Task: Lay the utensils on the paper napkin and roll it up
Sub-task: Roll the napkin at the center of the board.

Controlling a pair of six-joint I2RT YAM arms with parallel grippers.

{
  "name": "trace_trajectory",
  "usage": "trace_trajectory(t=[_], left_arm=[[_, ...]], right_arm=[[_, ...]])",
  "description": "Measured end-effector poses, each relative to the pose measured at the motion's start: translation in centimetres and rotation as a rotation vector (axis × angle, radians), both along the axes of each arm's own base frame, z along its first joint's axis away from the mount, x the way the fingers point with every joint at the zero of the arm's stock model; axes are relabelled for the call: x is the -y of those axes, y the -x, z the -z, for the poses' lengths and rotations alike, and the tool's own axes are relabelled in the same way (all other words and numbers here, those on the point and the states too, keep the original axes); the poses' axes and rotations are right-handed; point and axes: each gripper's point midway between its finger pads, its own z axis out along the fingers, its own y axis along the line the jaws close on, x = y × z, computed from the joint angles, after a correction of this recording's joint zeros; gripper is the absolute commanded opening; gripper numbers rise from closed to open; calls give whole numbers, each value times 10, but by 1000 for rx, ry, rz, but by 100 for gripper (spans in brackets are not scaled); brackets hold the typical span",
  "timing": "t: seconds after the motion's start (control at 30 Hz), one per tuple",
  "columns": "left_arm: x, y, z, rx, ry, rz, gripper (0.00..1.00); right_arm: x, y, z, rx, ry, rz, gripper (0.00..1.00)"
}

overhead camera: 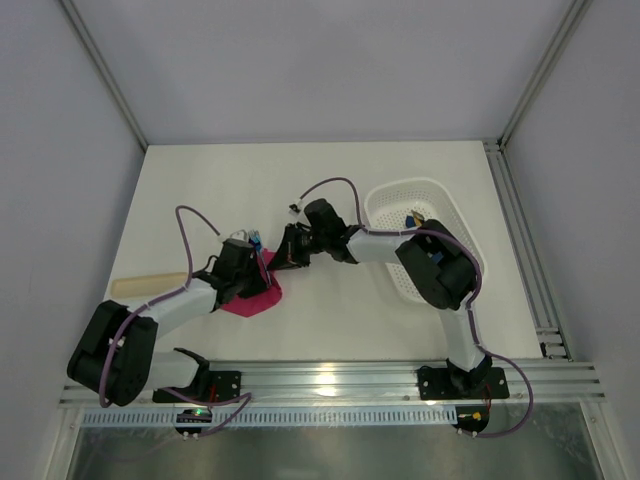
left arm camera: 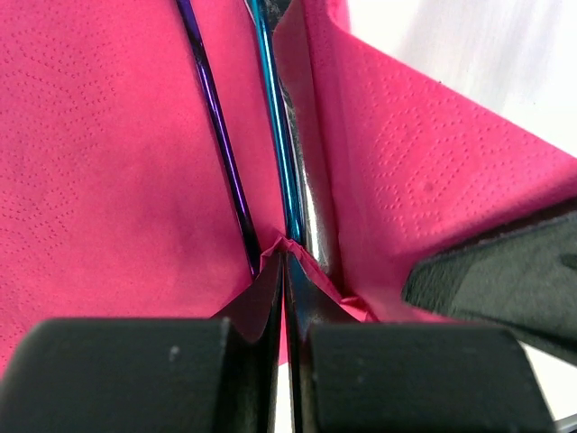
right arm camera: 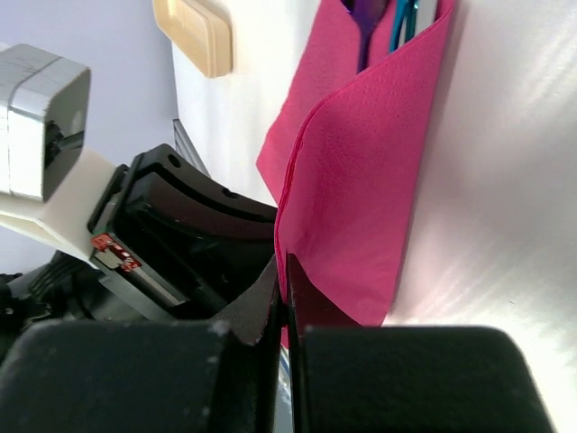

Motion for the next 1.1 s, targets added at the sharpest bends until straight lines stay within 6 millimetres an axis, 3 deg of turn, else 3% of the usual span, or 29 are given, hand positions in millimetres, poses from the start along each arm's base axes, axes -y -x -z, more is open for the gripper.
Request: trace_trajectory(t=[0.33,0.57,0.73,0.83,1.1], left_arm=[[-1,2,0,4,1,-1,0],[-2,4,-2,5,2,-1,0],[-2,5,-2,2,0,-1,0],[-2,5,-2,1,0,-1,0],[-2,5,-2,1,0,-1,0]], right_arm=[[-17,7,-2,-11,-17,-19,4],[-16,6,1,2,-10,-21,4],[-2,6,20,-1,33,-6,4],[8,6,32,-4,61,1,13],[35,2,48,28,131,11,47]])
